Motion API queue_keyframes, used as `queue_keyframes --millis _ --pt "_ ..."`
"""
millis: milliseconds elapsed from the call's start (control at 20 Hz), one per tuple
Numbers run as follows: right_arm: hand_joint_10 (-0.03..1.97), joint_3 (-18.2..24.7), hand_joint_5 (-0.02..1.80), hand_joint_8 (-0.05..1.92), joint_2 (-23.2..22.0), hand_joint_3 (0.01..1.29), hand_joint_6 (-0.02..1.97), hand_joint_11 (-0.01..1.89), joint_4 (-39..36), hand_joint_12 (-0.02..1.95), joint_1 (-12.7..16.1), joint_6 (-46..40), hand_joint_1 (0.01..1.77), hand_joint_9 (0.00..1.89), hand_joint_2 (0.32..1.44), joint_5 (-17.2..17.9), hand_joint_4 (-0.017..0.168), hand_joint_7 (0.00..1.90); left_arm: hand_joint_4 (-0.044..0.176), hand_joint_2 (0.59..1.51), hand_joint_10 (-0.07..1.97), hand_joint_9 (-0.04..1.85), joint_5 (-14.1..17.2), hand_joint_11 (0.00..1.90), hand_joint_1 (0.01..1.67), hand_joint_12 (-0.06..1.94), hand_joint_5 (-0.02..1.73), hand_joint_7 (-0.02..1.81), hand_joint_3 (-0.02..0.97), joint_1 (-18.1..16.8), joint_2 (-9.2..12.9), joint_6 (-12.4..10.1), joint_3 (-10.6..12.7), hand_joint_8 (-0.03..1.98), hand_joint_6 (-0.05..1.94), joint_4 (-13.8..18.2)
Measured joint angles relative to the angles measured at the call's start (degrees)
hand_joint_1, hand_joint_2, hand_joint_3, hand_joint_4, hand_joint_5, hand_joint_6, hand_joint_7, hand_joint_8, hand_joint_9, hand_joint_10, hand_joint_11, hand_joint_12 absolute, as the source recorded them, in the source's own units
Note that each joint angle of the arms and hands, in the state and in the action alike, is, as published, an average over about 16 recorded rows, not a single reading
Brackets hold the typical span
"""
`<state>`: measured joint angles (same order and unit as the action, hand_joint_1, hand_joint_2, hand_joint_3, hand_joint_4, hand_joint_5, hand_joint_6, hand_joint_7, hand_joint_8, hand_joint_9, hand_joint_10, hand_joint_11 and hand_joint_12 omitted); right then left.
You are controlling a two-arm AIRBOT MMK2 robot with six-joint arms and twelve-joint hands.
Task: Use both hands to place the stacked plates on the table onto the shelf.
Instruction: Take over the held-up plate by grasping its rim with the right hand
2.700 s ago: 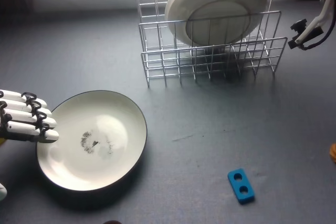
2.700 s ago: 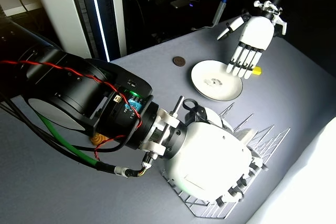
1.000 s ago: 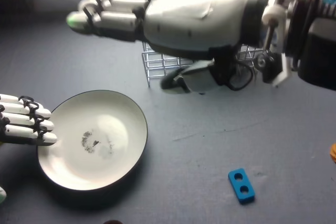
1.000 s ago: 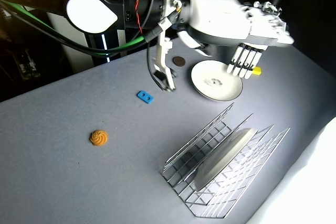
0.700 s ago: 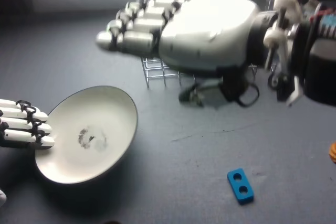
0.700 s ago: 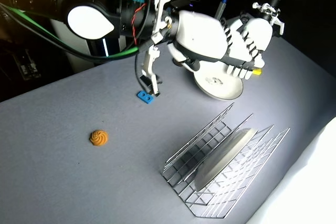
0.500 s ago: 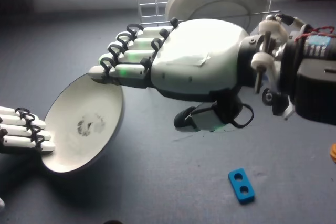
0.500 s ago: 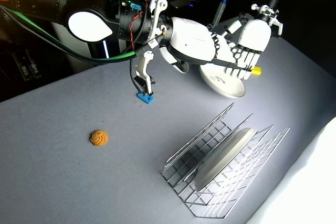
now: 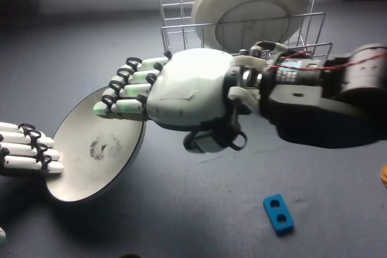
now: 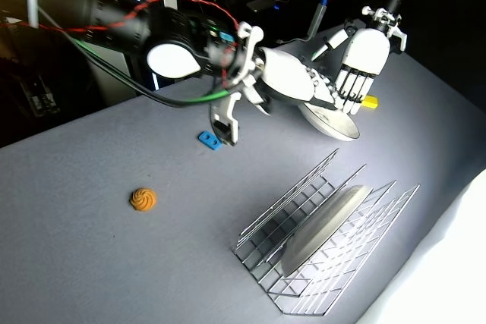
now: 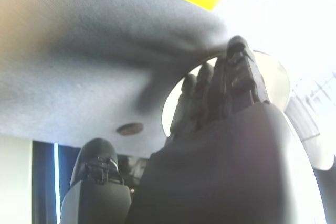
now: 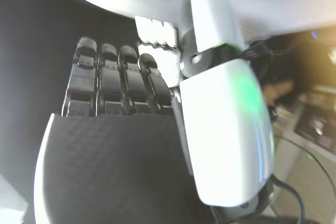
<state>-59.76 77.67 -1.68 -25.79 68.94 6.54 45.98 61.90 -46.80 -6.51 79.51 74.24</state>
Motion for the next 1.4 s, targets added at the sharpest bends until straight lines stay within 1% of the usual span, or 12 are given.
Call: queue_keyframes --millis 500,700,900,1000,1200,1300,1400 --pt "0.02 -10.56 0.02 0.03 11.56 0.02 0.03 0.02 0.01 0.09 -0.79 2.77 1.31 0.01 1.09 0.11 -0.002 0.02 -0.001 1.109 -0.03 -0.02 -0.07 0.02 0.01 0.01 0.05 0.01 0.019 -0.21 -0.17 -0.09 0.12 0.0 0.0 0.17" --pt "0.02 -13.44 0.03 0.03 14.81 0.02 0.03 0.02 0.01 0.14 -1.09 3.36 1.33 0.02 1.11 0.49 -0.002 0.02 -0.001 1.107 -0.03 -0.02 -0.09 0.02 0.01 0.01 0.05 0.01 0.019 -0.42 -0.19 -0.24 0.12 0.0 0.0 0.49" --pt "0.02 -15.62 0.06 0.03 17.15 0.02 0.03 0.02 0.01 0.23 -1.27 3.74 1.35 0.05 1.12 0.96 -0.001 0.06 -0.001 1.105 -0.03 -0.02 -0.12 0.02 0.01 0.01 0.05 0.01 0.019 -0.62 -0.21 -0.4 0.12 0.0 -0.01 0.84" --pt "0.02 -16.44 0.1 0.03 17.97 0.02 0.03 0.02 0.02 0.31 -1.27 3.78 1.35 0.07 1.13 1.19 -0.001 0.09 -0.002 1.105 -0.03 -0.02 -0.14 0.02 0.01 0.01 0.05 0.01 0.019 -0.69 -0.22 -0.47 0.12 0.0 -0.01 0.98" --pt "0.03 -17.17 0.23 0.02 18.59 0.02 0.04 0.05 0.09 0.58 -1.26 3.82 1.33 0.21 1.15 1.74 -0.001 0.23 -0.003 1.104 -0.03 -0.01 -0.13 0.02 0.01 0.01 0.05 0.01 0.019 -0.8 -0.23 -0.61 0.12 0.0 -0.01 1.23" --pt "0.04 -17.15 0.31 0.03 18.56 0.02 0.11 0.11 0.14 0.7 -1.24 3.82 1.31 0.31 1.15 2.25 -0.001 0.33 -0.004 1.104 -0.03 -0.01 -0.12 0.02 0.01 0.01 0.04 0.01 0.019 -0.84 -0.24 -0.67 0.12 0.0 -0.01 1.31" --pt "0.04 -17.04 0.4 0.08 18.46 0.02 0.2 0.19 0.18 0.82 -1.19 3.82 1.29 0.43 1.14 2.78 -0.001 0.43 -0.005 1.104 -0.02 0.0 -0.1 0.02 0.01 0.01 0.04 0.02 0.019 -0.85 -0.24 -0.7 0.12 0.0 -0.01 1.32"
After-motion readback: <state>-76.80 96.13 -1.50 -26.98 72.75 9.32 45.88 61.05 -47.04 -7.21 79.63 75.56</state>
